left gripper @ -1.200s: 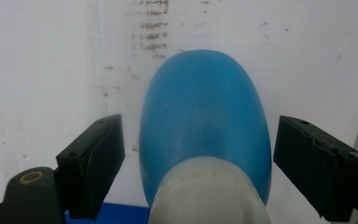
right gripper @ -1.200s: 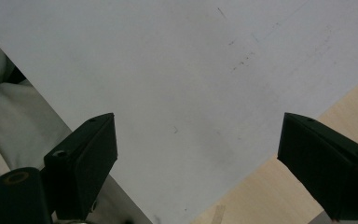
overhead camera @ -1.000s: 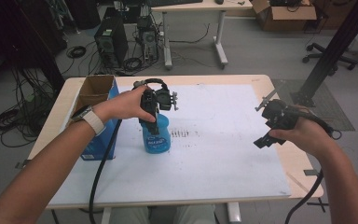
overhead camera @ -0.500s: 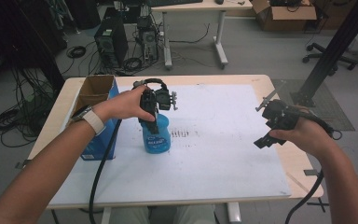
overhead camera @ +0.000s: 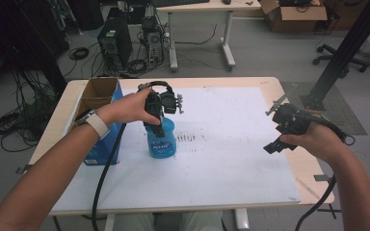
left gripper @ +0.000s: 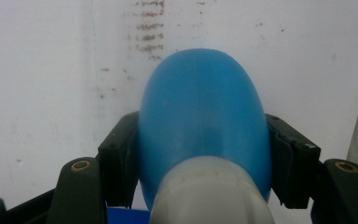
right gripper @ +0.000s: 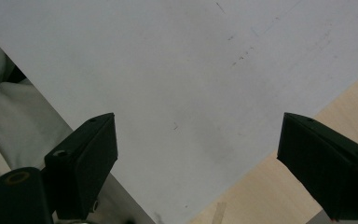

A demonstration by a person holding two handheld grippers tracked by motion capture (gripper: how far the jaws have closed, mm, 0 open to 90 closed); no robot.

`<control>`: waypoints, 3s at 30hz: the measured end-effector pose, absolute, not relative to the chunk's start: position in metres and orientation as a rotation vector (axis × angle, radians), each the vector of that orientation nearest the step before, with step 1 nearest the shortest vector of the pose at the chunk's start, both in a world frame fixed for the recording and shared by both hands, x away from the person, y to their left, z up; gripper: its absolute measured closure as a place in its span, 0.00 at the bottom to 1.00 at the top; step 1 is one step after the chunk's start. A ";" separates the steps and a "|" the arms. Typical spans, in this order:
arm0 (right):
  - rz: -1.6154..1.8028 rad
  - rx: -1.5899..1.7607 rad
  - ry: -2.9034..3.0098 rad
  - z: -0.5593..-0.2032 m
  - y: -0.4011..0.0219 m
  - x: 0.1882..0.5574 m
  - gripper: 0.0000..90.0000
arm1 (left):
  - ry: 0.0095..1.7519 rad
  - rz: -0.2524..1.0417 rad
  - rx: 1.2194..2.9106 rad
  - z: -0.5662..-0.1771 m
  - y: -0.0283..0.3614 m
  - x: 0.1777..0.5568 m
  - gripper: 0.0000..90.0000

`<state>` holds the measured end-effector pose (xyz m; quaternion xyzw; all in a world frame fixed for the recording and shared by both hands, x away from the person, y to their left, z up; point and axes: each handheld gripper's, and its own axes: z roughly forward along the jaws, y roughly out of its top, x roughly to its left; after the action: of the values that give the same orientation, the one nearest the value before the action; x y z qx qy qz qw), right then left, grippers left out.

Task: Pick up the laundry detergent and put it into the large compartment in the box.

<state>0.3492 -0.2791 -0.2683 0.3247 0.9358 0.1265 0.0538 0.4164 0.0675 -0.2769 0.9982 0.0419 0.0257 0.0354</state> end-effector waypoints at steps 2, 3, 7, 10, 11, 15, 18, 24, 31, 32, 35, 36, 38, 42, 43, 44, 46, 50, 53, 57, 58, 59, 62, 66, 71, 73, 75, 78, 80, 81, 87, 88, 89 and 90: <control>0.386 0.986 2.843 -0.268 -0.279 0.349 0.13 | 0.136 0.075 3.068 -0.277 0.067 0.417 0.41; 0.388 0.985 2.843 -0.268 -0.279 0.349 0.13 | 0.139 0.073 3.070 -0.277 0.067 0.417 0.41; 0.389 0.989 2.840 -0.268 -0.280 0.348 0.13 | 0.149 0.074 3.062 -0.276 0.068 0.418 0.41; 0.391 0.991 2.839 -0.268 -0.280 0.348 0.13 | 0.149 0.076 3.059 -0.276 0.069 0.417 0.42; 0.389 0.992 2.838 -0.268 -0.280 0.347 0.13 | 0.148 0.078 3.060 -0.276 0.068 0.417 0.42; 0.394 0.988 2.838 -0.268 -0.281 0.347 0.13 | 0.140 0.091 3.051 -0.274 0.067 0.415 0.42; 0.392 0.992 2.839 -0.268 -0.281 0.346 0.13 | 0.156 0.086 3.039 -0.267 0.069 0.415 0.42; 0.401 0.987 2.837 -0.267 -0.281 0.346 0.14 | 0.183 0.116 3.012 -0.253 0.073 0.412 0.42; 0.409 0.974 2.834 -0.266 -0.279 0.345 0.14 | 0.260 0.121 2.992 -0.236 0.075 0.408 0.42; 0.410 0.974 2.833 -0.265 -0.279 0.345 0.14 | 0.269 0.127 2.992 -0.233 0.076 0.407 0.42; 0.405 0.961 2.835 -0.265 -0.279 0.344 0.15 | 0.294 0.134 2.998 -0.224 0.076 0.405 0.42; 0.404 0.960 2.834 -0.265 -0.279 0.344 0.15 | 0.302 0.136 2.995 -0.221 0.077 0.404 0.42; 0.410 0.959 2.831 -0.264 -0.279 0.343 0.15 | 0.323 0.145 2.988 -0.214 0.078 0.402 0.42; 0.418 0.956 2.827 -0.263 -0.280 0.342 0.14 | 0.354 0.174 2.991 -0.202 0.079 0.399 0.42; 0.418 0.953 2.826 -0.263 -0.280 0.342 0.14 | 0.369 0.174 2.987 -0.199 0.079 0.398 0.42; 0.420 0.953 2.825 -0.262 -0.280 0.341 0.14 | 0.374 0.180 2.983 -0.196 0.080 0.397 0.42; 0.425 0.957 2.823 -0.262 -0.281 0.340 0.14 | 0.394 0.185 2.985 -0.191 0.080 0.396 0.42; 0.429 0.951 2.823 -0.262 -0.281 0.340 0.14 | 0.436 0.192 2.979 -0.181 0.080 0.393 0.42; 0.434 0.949 2.820 -0.261 -0.280 0.339 0.14 | 0.484 0.196 2.960 -0.174 0.082 0.392 0.42; 0.433 0.946 2.826 -0.262 -0.280 0.339 0.13 | 0.533 0.217 2.953 -0.164 0.085 0.392 0.42; 0.438 0.945 2.825 -0.262 -0.280 0.339 0.13 | 0.541 0.223 2.951 -0.160 0.086 0.392 0.42; 0.440 0.945 2.824 -0.262 -0.280 0.340 0.13 | 0.556 0.225 2.952 -0.157 0.087 0.391 0.42; 0.440 0.942 2.825 -0.263 -0.280 0.340 0.13 | 0.599 0.244 2.943 -0.145 0.091 0.390 0.42; 0.446 0.935 2.824 -0.263 -0.279 0.341 0.13 | 0.668 0.254 2.914 -0.129 0.097 0.391 0.42; 0.449 0.932 2.823 -0.263 -0.279 0.342 0.13 | 0.762 0.261 2.892 -0.115 0.105 0.392 0.42; 0.451 0.927 2.825 -0.263 -0.278 0.342 0.13 | 0.801 0.260 2.875 -0.111 0.108 0.392 0.42; 0.452 0.922 2.825 -0.263 -0.278 0.343 0.13 | 0.844 0.255 2.865 -0.108 0.110 0.392 0.42; 0.454 0.915 2.823 -0.262 -0.277 0.343 0.13 | 0.883 0.259 2.854 -0.104 0.112 0.392 0.42; 0.458 0.911 2.824 -0.261 -0.276 0.344 0.13 | 0.945 0.268 2.842 -0.097 0.115 0.393 0.42; 0.458 0.910 2.824 -0.260 -0.276 0.344 0.13 | 0.962 0.271 2.833 -0.095 0.116 0.392 0.42; 0.465 0.900 2.824 -0.260 -0.275 0.346 0.13 | 1.124 0.251 2.756 -0.081 0.129 0.394 0.42; 0.465 0.900 2.825 -0.260 -0.275 0.346 0.13 | 1.147 0.253 2.746 -0.080 0.130 0.394 0.42; 0.466 0.895 2.826 -0.260 -0.274 0.347 0.13 | 1.178 0.261 2.730 -0.077 0.133 0.394 0.42; 0.468 0.894 2.826 -0.260 -0.274 0.347 0.13 | 1.178 0.261 2.730 -0.077 0.133 0.394 0.42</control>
<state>0.3475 -0.2740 -0.2600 0.2972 0.9394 0.1555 0.0704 0.3944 0.1326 -0.0772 0.9118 0.3935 0.0870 0.0784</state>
